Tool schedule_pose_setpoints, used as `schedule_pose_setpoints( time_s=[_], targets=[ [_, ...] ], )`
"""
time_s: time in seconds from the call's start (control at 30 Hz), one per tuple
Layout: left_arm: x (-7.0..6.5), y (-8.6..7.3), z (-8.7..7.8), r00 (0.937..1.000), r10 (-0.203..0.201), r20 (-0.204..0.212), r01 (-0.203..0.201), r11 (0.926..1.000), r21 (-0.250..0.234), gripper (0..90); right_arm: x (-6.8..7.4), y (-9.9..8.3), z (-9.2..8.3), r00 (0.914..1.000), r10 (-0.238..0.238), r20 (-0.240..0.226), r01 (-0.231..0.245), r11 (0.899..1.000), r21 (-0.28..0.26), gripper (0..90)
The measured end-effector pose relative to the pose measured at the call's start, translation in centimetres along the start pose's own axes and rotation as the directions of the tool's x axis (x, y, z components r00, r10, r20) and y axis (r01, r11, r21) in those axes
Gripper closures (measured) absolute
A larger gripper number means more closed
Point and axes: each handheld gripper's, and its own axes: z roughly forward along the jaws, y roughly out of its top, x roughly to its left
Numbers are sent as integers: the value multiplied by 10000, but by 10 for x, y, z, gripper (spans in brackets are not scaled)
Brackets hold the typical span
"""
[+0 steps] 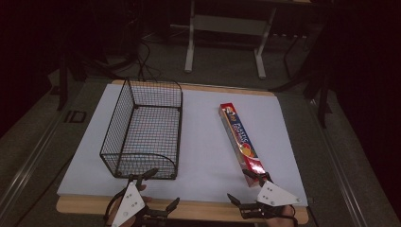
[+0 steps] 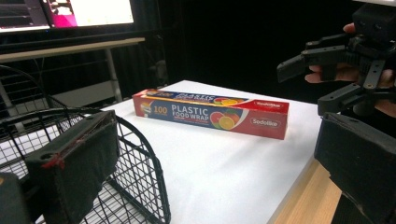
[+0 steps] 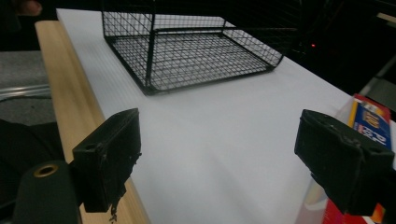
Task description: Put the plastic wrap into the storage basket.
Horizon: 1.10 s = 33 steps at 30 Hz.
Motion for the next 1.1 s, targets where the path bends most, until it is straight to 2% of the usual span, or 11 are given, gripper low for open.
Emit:
schedule_pose_setpoints(
  time_s=[0.47,0.6,0.73,0.87,1.03,1.1],
  targets=[
    [-2,0,0,9999,143,38,-144,9999,75,7,4,10,0,9981,-532,305,534,9986,-68,142],
    [-2,1,0,9999,109,52,-109,9999,43,7,3,17,-1,9978,-507,437,511,9987,-73,143],
    [-2,1,0,9999,120,15,-120,9999,30,6,-3,23,-3,9975,-438,547,445,9989,-115,142],
    [-2,1,0,9999,115,27,-115,9999,-16,6,-19,31,-4,9973,-77,725,91,9998,-184,137],
    [-2,1,0,9999,110,-23,-110,9999,5,7,-33,33,0,9931,71,1172,-79,10000,60,134],
    [-2,1,0,9999,105,-21,-105,9999,-9,6,-37,32,3,9928,183,1188,-208,9996,198,132]
  ],
)
